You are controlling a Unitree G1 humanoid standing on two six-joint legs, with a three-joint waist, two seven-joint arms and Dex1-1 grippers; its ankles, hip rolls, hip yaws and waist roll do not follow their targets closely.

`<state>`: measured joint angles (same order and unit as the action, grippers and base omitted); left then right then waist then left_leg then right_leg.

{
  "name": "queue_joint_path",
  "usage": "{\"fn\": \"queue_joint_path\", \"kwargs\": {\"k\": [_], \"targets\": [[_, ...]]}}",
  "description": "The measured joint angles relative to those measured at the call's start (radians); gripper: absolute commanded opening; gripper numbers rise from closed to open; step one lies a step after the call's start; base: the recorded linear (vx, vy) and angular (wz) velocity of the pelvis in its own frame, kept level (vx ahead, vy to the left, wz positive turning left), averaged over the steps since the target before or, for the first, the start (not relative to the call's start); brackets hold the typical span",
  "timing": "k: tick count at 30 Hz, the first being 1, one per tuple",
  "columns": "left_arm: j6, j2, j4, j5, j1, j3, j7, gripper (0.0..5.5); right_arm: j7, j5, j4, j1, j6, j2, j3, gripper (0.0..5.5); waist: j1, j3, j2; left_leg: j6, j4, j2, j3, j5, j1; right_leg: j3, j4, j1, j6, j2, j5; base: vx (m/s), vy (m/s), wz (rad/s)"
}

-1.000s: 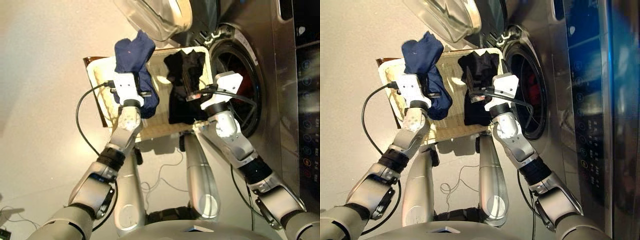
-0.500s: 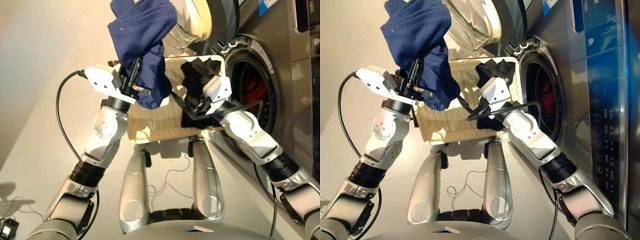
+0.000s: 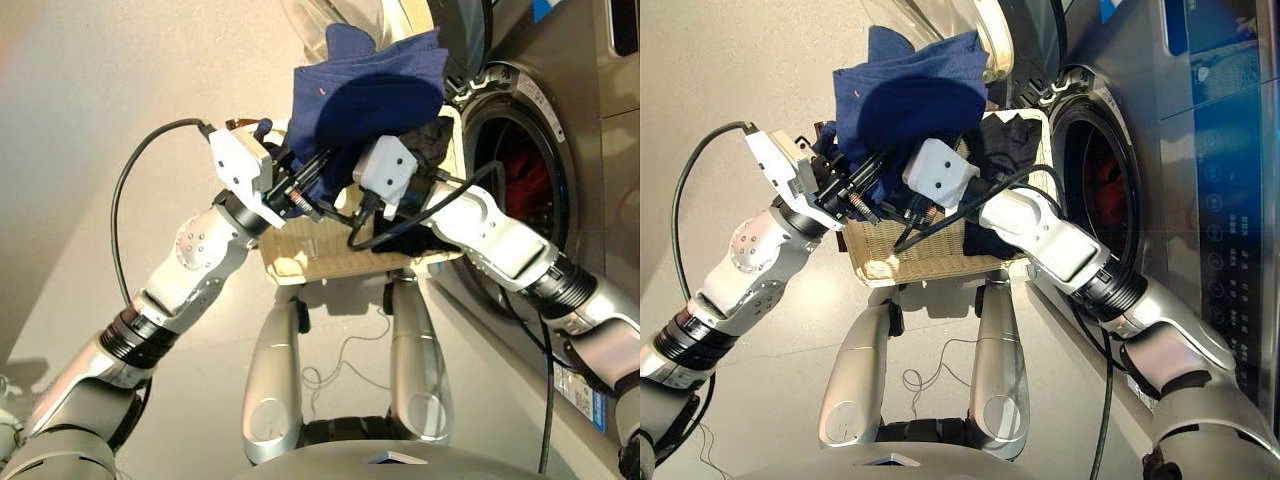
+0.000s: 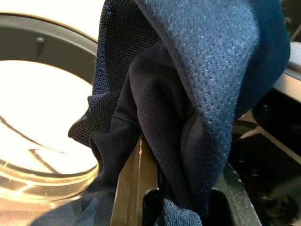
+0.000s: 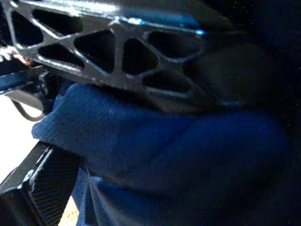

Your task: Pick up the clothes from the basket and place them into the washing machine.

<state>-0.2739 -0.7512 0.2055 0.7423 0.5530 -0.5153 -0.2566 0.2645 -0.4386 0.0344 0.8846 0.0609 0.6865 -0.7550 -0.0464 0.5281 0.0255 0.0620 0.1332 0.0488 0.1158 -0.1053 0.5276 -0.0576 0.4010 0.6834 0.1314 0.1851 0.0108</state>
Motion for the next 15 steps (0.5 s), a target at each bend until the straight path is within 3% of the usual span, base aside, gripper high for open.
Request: {"fn": "queue_joint_path", "kwargs": {"k": [6, 7, 8, 9, 15], "targets": [[0.005, -0.013, 0.0, 0.008, 0.027, -0.038, -0.011, 0.0, -0.002, 0.0, -0.021, 0.005, 0.0, -0.009, -0.018, 5.5, 0.0, 0.0, 0.0, 0.0, 0.008, 0.001, -0.002, 0.0, -0.006, 0.004, 0.0, -0.013, 0.0, 0.0, -0.003, 0.0, 0.0, 0.0], [0.005, -0.014, 0.0, 0.008, 0.027, -0.04, -0.011, 0.0, -0.002, 0.0, -0.021, 0.005, 0.0, -0.009, -0.019, 4.01, 0.0, 0.0, 0.0, 0.0, 0.009, 0.001, -0.003, 0.0, -0.008, 0.004, 0.0, -0.016, 0.0, 0.0, -0.003, 0.0, 0.0, 0.0], [0.005, -0.014, 0.0, 0.008, 0.027, -0.04, -0.011, 0.0, -0.002, -0.001, -0.021, 0.005, 0.0, -0.009, -0.019, 1.55, 0.0, 0.0, -0.001, 0.0, 0.009, 0.001, -0.003, 0.0, -0.009, 0.004, 0.0, -0.016, 0.0, 0.0, -0.003, 0.0, 0.0, 0.0], [0.005, -0.015, 0.0, 0.008, 0.027, -0.04, -0.011, 0.0, -0.004, -0.001, -0.021, 0.005, 0.0, -0.01, -0.019, 0.0, 0.0, -0.001, -0.001, 0.0, 0.009, 0.001, -0.003, 0.0, -0.009, 0.004, 0.0, -0.016, 0.0, 0.0, -0.003, 0.0, 0.0, 0.0], [0.003, -0.016, 0.0, 0.006, 0.035, -0.04, -0.01, 0.0, -0.024, 0.001, -0.021, -0.005, 0.005, -0.01, -0.02, 0.0, -0.001, 0.0, -0.002, 0.0, 0.008, 0.001, -0.003, -0.001, -0.007, 0.004, -0.002, -0.015, 0.0, 0.0, -0.003, 0.0, 0.0, 0.0]]}}
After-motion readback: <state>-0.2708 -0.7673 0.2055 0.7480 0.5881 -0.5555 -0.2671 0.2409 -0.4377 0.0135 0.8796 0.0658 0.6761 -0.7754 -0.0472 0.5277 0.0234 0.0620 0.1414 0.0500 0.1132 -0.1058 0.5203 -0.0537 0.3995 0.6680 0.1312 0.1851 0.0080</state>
